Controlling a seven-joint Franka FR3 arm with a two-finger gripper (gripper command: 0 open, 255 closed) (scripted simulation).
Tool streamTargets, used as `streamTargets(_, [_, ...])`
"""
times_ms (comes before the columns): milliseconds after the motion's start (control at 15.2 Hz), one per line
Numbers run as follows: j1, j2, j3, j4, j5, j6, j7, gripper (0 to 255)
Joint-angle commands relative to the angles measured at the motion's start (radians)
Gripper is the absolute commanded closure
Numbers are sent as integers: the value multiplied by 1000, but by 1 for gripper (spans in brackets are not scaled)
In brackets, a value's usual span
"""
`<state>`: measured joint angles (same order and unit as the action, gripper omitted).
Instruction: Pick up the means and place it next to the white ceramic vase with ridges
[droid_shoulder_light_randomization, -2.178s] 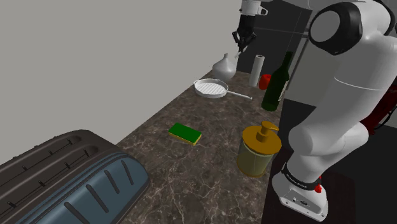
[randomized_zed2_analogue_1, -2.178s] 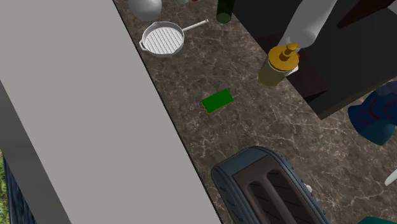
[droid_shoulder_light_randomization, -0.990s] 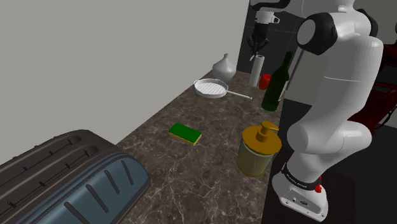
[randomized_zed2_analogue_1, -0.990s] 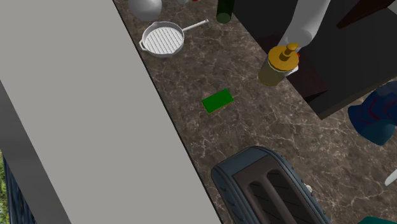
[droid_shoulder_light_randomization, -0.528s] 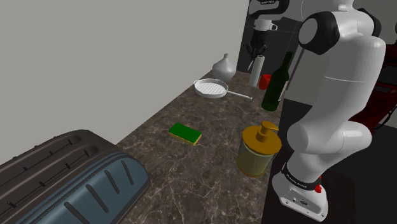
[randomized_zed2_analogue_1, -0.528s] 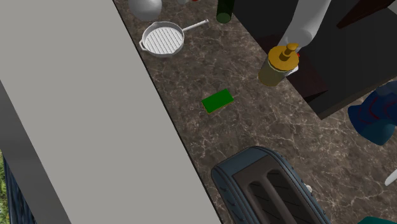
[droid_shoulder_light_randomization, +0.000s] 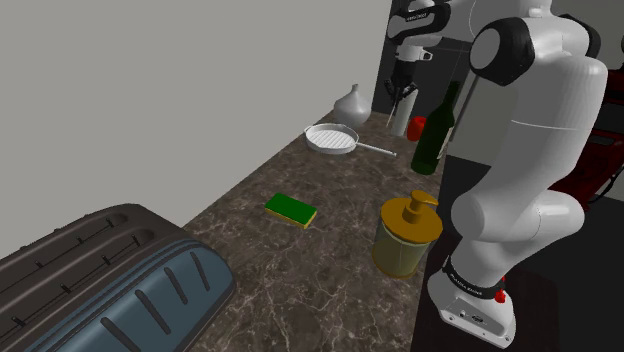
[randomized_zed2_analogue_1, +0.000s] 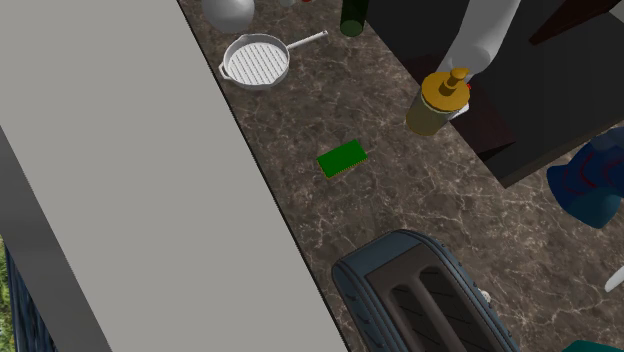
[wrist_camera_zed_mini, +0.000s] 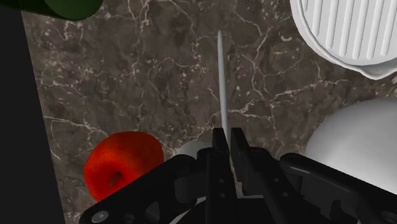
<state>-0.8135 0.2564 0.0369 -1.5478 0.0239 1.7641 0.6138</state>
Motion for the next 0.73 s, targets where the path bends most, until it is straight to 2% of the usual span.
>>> streamTargets(0, [1, 2, 0, -26, 0, 27, 0, 255])
streamTargets(660, [1, 22, 0, -133, 0, 154, -3, 255])
